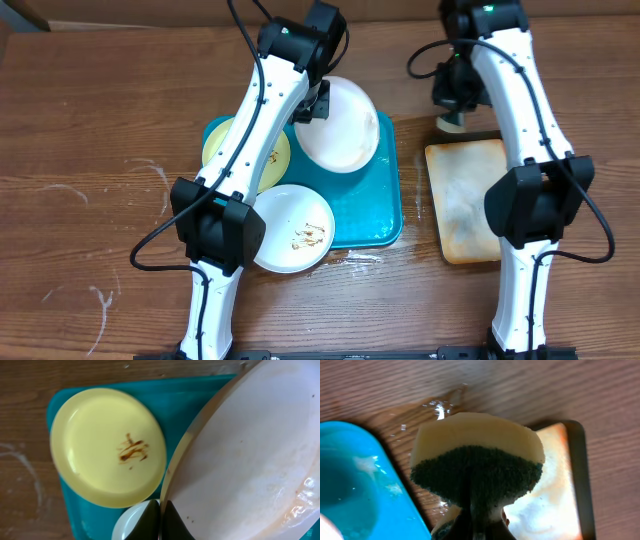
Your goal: Clean dirty plates on tray and stack at the side
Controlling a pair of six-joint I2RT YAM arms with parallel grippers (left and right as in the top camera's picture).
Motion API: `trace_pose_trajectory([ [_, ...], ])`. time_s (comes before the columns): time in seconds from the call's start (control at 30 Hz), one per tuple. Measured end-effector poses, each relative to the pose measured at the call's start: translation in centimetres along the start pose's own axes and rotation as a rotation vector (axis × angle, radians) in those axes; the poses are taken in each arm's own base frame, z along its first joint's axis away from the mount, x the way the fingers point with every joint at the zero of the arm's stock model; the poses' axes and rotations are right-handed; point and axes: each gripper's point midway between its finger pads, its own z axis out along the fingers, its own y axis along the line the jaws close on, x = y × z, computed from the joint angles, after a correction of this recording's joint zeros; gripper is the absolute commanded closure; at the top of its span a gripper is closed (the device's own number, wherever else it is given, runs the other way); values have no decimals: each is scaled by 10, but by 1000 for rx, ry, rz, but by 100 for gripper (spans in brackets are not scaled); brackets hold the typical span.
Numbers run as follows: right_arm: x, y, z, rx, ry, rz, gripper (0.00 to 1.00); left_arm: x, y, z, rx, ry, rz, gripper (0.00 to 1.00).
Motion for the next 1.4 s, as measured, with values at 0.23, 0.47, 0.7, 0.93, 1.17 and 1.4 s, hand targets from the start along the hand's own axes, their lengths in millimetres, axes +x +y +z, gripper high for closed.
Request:
trace_pose_trajectory([
  [0.23, -2, -17, 2, -28, 34, 48, 96, 14, 31, -3, -163, 36, -34, 96],
  [0.47, 0, -14, 2, -44, 40, 46, 96, 6, 53, -11, -323, -37, -47, 96],
  [0.7, 0, -13, 2, -50, 42, 46, 96, -2, 39, -36, -490, -184, 58, 96],
  [0.93, 0, -12, 2, -54, 44, 47, 96, -4, 11, -66, -616, -342, 169, 96],
  [1.17, -3, -22, 3, -74, 55, 74, 96, -11, 7, -90, -733, -458, 211, 96],
  [1.4, -11, -50, 7, -91, 66, 137, 96, -13, 7, -98, -771, -491, 217, 96],
])
